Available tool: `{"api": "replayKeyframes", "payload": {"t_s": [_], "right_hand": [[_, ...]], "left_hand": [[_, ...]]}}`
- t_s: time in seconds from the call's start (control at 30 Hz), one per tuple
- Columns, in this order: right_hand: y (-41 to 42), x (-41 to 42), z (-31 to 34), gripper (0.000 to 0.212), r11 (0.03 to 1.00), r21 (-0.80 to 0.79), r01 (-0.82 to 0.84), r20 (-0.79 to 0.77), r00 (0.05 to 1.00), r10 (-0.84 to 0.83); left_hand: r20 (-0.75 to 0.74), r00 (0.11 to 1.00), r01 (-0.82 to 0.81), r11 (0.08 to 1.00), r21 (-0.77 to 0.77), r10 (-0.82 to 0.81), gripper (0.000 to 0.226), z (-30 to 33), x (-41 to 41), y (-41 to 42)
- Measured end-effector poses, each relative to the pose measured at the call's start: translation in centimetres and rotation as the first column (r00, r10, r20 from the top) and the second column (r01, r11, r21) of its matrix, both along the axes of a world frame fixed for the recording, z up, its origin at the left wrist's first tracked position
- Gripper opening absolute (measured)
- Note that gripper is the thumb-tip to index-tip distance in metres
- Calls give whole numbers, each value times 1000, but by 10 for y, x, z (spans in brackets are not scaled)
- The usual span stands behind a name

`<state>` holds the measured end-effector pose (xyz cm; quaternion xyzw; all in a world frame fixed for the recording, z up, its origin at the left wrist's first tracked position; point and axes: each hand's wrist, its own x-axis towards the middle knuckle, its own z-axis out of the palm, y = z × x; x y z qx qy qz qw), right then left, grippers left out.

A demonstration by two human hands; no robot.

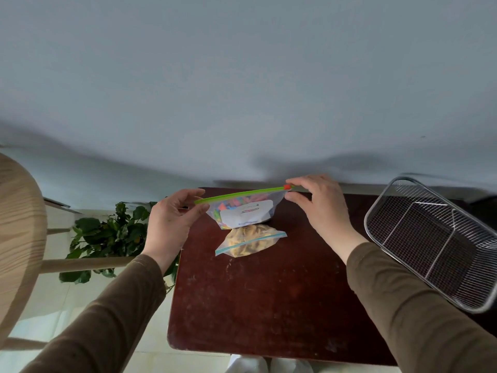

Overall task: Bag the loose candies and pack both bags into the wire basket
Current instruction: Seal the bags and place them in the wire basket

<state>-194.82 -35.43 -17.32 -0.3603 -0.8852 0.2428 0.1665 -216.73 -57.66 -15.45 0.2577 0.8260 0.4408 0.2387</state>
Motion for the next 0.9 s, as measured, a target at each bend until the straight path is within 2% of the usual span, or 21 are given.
{"api": "replayKeyframes", "payload": {"t_s": [0.1,0.33,0.7,0.9], "right_hand": [[1,1,-1,19,999,-29,12,-64,998,-14],[12,23,16,18,990,-78,116,-169,977,-128],[55,132,82,16,946,17,324,-253,917,-309],[81,225,93,20,878,79,472,-232,865,-444]], "left_hand": [[13,1000,-20,1000,-14,20,7,3,4,7],[30,1000,-4,997,77,2,17,22,15,39],[-37,968,248,939,238,-247,18,74,80,144],[-71,896,444,874,195,-439,6,84,153,222]]}}
